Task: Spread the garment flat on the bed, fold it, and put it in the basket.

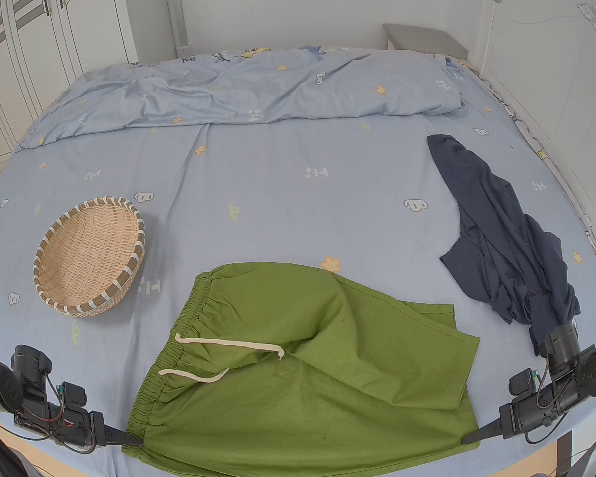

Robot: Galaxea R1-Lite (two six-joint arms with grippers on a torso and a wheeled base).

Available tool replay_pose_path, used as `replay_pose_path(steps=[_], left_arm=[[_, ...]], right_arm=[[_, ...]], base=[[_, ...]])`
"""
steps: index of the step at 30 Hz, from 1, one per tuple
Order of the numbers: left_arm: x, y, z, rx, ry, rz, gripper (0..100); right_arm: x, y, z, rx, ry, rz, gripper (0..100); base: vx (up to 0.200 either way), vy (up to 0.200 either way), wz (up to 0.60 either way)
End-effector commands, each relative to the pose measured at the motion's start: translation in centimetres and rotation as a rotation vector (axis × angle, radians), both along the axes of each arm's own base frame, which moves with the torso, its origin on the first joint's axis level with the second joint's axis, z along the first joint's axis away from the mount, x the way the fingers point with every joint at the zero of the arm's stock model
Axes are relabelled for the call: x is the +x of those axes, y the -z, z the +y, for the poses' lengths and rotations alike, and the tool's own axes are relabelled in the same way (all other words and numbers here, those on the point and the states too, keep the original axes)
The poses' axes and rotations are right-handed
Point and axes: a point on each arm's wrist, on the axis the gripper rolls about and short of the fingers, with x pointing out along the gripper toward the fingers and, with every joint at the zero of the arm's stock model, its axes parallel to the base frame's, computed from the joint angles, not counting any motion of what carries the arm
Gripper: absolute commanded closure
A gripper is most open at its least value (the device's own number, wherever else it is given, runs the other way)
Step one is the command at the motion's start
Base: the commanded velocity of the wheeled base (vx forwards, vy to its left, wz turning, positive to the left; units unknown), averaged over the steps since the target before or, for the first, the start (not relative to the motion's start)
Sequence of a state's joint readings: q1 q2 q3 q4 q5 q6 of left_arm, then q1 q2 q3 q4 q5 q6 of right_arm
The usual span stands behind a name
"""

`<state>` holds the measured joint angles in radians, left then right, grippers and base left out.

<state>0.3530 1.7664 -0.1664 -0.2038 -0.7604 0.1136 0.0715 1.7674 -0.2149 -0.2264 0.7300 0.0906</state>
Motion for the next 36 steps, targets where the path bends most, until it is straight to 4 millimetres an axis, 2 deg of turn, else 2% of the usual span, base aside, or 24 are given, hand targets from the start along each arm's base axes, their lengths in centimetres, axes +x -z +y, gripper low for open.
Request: replay_pose_path(steps=[1,2,10,14,16,22,23,24,25,26,27,29,31,36], left_arm=[[0.0,0.0,0.0,-0.003,0.000,0.002,0],[0.0,0.0,0.0,-0.004,0.000,0.001,0],[0.0,-0.4,0.1,0.005,-0.009,-0.025,0],[-0.7,-2.7,-0.1,0.042,-0.037,-0.145,0],[-0.8,-3.1,-0.3,0.043,-0.032,-0.155,0],[0.0,-5.2,0.0,0.065,-0.052,-0.253,0],[0.6,-6.5,0.2,0.063,-0.083,-0.292,0],[0.6,-6.5,0.2,0.063,-0.083,-0.292,0],[1.2,-8.2,0.0,0.058,-0.092,-0.340,0],[1.2,-8.2,0.0,0.058,-0.092,-0.340,0],[2.5,-10.2,-0.5,0.053,-0.065,-0.391,0],[3.9,-12.2,-0.8,0.042,-0.046,-0.442,0],[4.7,-13.4,-1.4,0.021,-0.025,-0.463,0],[8.0,-15.8,-4.5,-0.087,0.043,-0.455,0]], right_arm=[[0.0,0.1,0.0,0.001,-0.001,0.004,100],[0.0,0.1,0.0,0.001,-0.001,0.004,0],[-0.1,0.0,0.0,0.003,0.000,0.001,0],[0.4,-0.7,-0.6,0.003,0.038,-0.062,0],[1.2,-1.2,-1.0,0.005,0.061,-0.122,0],[2.9,-3.6,-2.0,-0.002,0.111,-0.281,0],[3.1,-4.2,-2.3,-0.006,0.128,-0.314,0],[3.1,-4.2,-2.3,-0.006,0.128,-0.314,0],[3.0,-4.5,-2.6,-0.008,0.145,-0.330,0],[3.0,-4.5,-2.6,-0.008,0.145,-0.330,0],[3.3,-4.8,-2.8,-0.011,0.155,-0.350,0],[4.2,-5.3,-3.0,-0.016,0.159,-0.392,0],[4.8,-5.8,-3.0,-0.020,0.162,-0.418,0],[6.8,-7.8,-2.8,-0.064,0.171,-0.516,0]], base=[[0.000,0.000,0.00],[0.000,0.000,0.00],[0.000,0.000,0.00],[0.000,0.000,0.00],[0.000,0.000,0.00],[0.000,0.000,0.00],[0.000,0.000,0.00],[0.000,0.000,0.00],[0.000,0.000,0.00],[0.000,0.000,0.00],[0.000,0.000,0.00],[0.000,0.000,0.00],[0.000,0.000,0.00],[0.000,0.000,0.00]])
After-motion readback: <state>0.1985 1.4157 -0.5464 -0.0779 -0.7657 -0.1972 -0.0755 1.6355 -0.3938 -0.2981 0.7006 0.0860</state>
